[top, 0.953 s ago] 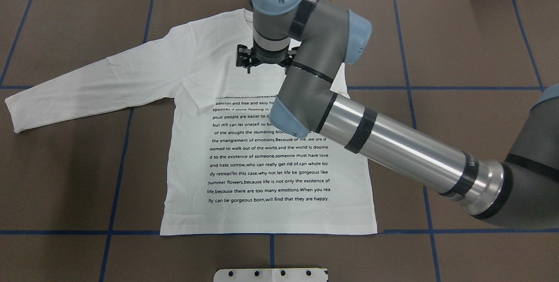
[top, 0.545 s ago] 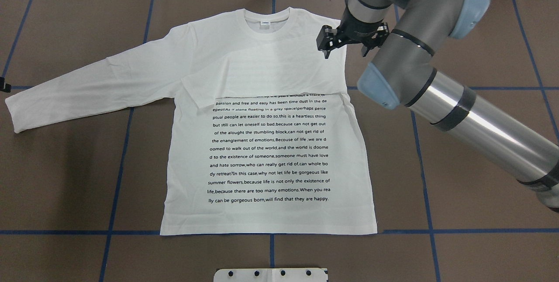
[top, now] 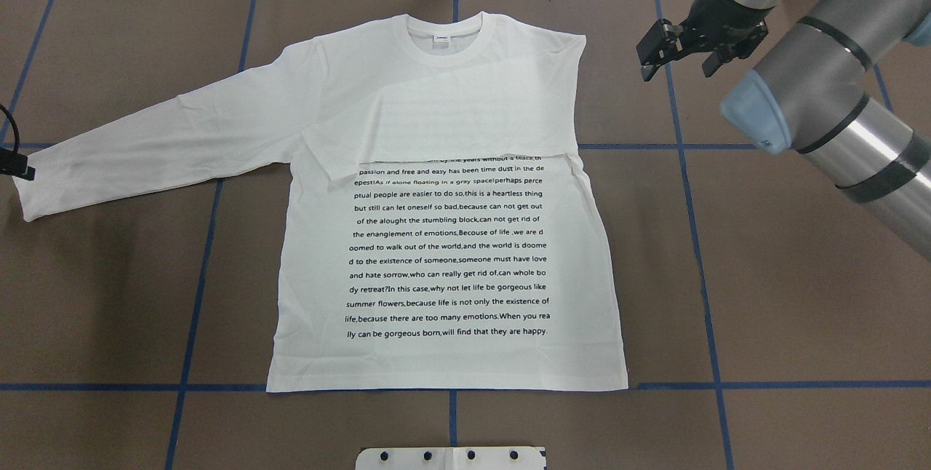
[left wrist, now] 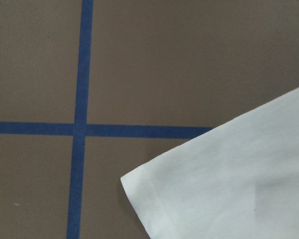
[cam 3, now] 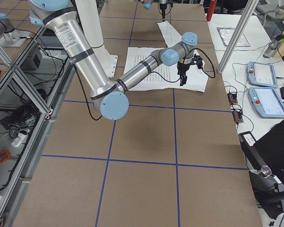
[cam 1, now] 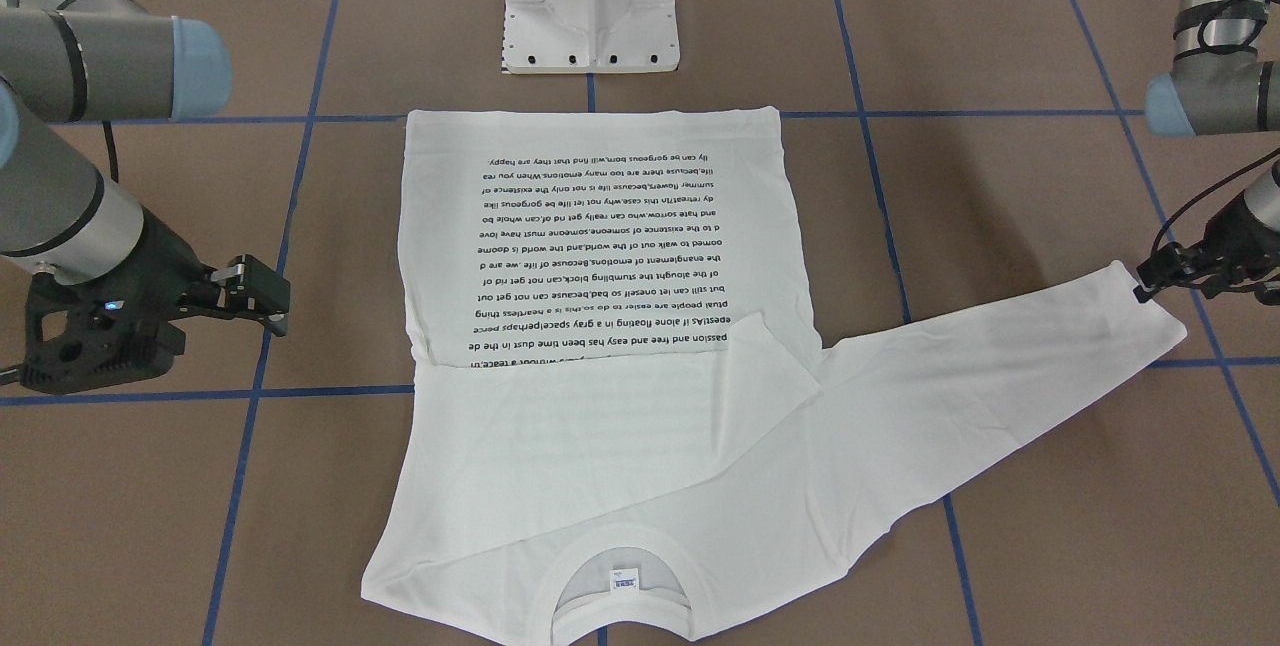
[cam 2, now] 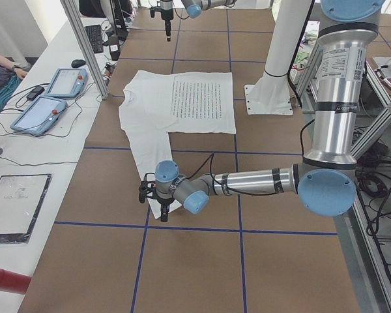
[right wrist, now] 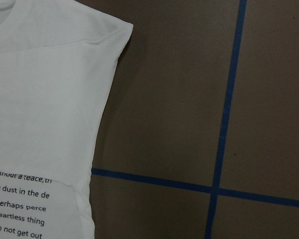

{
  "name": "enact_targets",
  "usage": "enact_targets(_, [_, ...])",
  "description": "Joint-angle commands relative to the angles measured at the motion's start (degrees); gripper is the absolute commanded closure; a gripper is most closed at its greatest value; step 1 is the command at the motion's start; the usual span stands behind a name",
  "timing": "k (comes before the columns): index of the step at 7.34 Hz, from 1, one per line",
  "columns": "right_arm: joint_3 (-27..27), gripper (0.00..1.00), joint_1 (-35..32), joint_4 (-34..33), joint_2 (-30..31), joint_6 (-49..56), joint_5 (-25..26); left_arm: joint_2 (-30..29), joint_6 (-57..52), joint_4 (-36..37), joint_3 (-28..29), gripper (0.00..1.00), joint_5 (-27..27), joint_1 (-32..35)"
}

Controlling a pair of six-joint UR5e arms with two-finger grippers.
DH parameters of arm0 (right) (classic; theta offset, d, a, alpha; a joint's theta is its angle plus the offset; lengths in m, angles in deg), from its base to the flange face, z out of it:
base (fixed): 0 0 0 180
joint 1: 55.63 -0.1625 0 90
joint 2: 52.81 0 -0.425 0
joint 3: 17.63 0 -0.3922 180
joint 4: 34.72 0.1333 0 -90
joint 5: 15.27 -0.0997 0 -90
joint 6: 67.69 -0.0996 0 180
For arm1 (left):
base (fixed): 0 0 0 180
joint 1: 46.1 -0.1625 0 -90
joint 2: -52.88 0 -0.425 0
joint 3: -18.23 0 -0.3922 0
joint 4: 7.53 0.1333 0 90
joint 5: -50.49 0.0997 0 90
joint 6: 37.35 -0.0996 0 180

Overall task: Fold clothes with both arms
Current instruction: 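Move the left gripper to the cuff of the other sleeve and grasp it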

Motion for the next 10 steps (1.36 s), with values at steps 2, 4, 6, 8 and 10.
enact_targets(2, [-0.78,0.0,-1.77,0.02,1.41,1.63,-1.07,-0.09,0.0,-0.54,1.77,0.0,-0.02,-0.39])
enact_targets(4, [-1.92,0.0,-1.77,-0.16,1.59,1.54,-1.42,-0.87,-0.08,-0.81,3.36,0.0,-0.02,-1.35])
enact_targets(6, [-2.01,0.0,-1.77,-0.07,2.03,1.54,-1.51,-0.96,-0.08,-0.63,3.19,0.02,-0.11,-1.44])
enact_targets(8, [-2.01,0.0,-1.77,-0.07,2.12,1.54,-1.51,-0.96,-0.26,-0.63,3.1,0.19,-0.02,-1.45])
enact_targets(10, [-2.01,0.0,-1.77,-0.07,2.12,1.54,-1.51,-0.96,-0.43,-0.63,3.01,0.2,0.07,-1.53])
